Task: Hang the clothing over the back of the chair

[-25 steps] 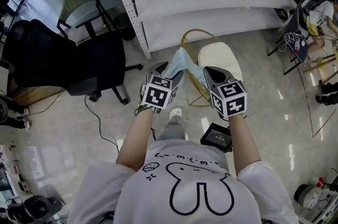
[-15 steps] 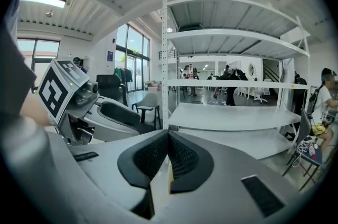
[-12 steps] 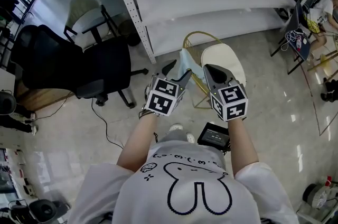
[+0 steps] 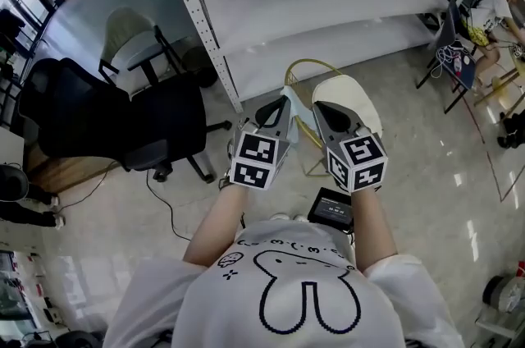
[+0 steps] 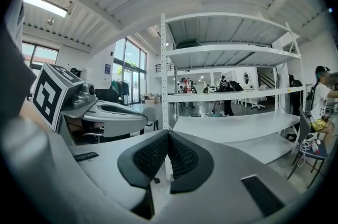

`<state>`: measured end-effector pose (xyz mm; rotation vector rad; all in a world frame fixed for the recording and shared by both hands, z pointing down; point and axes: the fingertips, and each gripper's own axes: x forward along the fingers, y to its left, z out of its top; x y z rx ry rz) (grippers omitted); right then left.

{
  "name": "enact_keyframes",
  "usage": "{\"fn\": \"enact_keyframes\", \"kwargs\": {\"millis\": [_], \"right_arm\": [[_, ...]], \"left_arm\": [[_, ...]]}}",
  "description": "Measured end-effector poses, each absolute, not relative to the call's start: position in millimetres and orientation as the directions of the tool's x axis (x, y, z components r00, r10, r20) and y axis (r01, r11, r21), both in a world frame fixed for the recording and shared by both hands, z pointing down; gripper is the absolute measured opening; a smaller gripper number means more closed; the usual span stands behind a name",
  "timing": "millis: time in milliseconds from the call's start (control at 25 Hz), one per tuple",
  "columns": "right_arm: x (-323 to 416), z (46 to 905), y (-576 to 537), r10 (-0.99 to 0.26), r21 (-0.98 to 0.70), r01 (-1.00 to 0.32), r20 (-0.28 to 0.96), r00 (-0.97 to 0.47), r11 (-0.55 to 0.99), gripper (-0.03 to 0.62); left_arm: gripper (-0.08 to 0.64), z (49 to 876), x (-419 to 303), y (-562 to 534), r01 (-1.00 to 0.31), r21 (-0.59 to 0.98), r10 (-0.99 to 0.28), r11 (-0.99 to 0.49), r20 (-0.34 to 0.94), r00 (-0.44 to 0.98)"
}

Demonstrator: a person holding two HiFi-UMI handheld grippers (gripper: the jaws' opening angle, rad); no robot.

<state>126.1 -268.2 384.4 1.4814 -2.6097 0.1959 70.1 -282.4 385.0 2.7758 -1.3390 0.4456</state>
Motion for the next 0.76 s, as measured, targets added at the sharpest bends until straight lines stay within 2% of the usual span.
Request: {"fn": "enact_keyframes", "kwargs": {"millis": [320, 760], "right_arm": [[126.6, 359.3, -252.8, -0.878, -0.049, -0.888, 0.138, -0.459, 0.456, -0.017], [108.4, 341.7, -230.8, -0.875, 0.002, -0.88, 0.11, -0.472, 0.475, -0.017]], "left_arm": [[0.017, 364.2, 71.8, -277.5, -0.752, -0.059, -0.744, -0.656, 0.213, 0.633], [0.017, 347.9, 58.5, -262.5, -0.752, -0.014, -0.745, -0.659, 0.151, 0.65]]}}
